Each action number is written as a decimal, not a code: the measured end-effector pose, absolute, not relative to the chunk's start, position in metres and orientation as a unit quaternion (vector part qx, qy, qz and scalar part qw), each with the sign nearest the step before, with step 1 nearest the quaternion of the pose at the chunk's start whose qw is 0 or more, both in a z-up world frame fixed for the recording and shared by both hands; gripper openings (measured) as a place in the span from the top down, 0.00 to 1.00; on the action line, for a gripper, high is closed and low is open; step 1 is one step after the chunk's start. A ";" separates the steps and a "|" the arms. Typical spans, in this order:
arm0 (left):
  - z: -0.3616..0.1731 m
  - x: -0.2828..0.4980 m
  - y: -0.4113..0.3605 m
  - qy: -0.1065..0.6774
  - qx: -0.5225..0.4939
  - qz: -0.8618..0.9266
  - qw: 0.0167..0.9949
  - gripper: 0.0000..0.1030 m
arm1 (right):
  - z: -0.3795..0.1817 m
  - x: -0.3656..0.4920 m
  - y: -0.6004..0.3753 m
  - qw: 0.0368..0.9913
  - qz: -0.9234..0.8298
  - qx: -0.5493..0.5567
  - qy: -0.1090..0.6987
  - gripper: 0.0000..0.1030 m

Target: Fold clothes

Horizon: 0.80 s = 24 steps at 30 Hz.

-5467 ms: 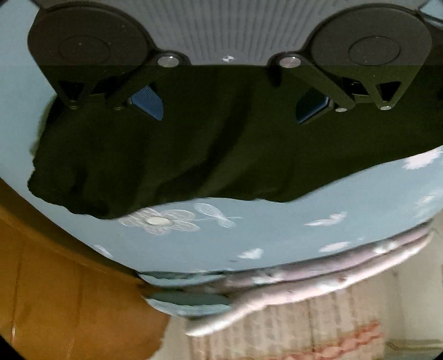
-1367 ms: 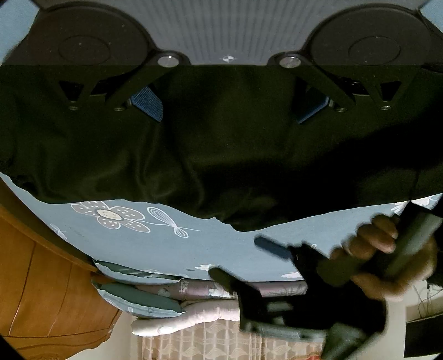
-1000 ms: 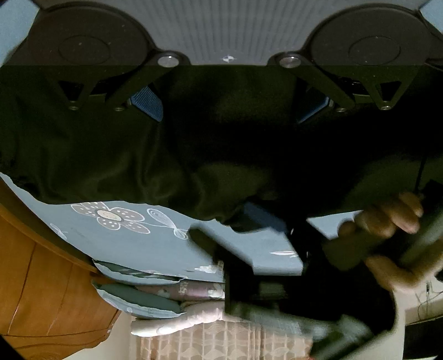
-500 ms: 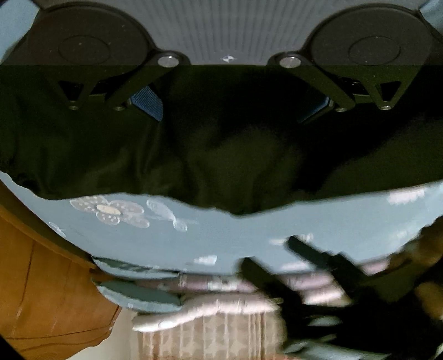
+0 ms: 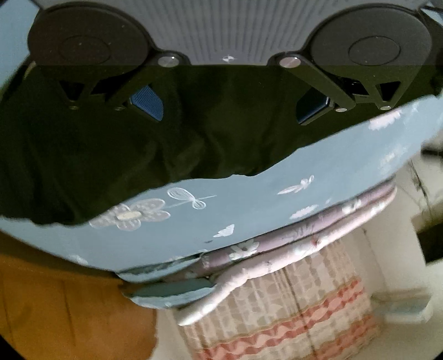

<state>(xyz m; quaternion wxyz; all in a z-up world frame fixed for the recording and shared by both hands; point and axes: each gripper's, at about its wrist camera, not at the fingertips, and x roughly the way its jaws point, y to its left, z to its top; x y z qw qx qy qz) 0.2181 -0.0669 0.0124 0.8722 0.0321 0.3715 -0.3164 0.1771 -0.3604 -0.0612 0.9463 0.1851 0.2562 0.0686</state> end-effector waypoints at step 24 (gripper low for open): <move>-0.102 0.117 -0.050 0.374 0.103 -0.254 0.886 0.12 | -0.080 0.120 -0.254 0.955 0.037 -0.015 0.295 0.00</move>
